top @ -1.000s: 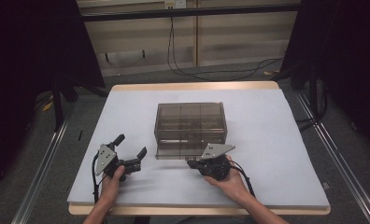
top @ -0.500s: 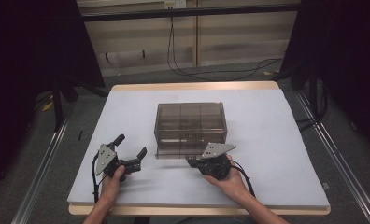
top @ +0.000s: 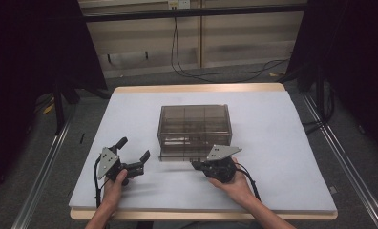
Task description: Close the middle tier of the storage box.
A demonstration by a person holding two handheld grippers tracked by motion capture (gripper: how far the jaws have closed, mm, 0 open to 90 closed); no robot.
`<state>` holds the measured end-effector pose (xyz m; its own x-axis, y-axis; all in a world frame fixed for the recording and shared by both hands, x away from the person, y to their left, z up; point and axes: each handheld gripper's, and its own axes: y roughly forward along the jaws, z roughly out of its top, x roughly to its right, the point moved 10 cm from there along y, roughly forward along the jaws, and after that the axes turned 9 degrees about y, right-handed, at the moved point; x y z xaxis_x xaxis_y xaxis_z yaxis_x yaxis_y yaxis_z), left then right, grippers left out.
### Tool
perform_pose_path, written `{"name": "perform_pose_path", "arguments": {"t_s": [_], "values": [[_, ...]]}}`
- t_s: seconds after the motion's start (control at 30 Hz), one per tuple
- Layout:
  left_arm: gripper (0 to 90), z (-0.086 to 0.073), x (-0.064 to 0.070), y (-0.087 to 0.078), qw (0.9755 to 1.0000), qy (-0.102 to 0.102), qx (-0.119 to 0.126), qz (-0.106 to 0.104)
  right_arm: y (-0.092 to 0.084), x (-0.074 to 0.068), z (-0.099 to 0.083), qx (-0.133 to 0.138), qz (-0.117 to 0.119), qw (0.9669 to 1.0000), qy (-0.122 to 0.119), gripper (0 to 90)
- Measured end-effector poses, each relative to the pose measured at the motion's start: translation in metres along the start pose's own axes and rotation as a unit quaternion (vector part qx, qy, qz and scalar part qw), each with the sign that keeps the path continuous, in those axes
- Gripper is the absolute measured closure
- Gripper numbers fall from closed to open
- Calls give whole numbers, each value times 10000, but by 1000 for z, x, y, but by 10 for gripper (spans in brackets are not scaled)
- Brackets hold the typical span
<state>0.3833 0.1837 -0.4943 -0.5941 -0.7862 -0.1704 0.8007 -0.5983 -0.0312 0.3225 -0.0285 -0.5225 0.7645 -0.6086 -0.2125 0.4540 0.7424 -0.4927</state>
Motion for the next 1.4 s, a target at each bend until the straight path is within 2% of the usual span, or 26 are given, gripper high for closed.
{"name": "perform_pose_path", "arguments": {"t_s": [1.4], "values": [[9, 0, 0, 0, 10000, -10, -5, -7, 1, 3, 5, 100, -55, 9999, 11, 900]]}}
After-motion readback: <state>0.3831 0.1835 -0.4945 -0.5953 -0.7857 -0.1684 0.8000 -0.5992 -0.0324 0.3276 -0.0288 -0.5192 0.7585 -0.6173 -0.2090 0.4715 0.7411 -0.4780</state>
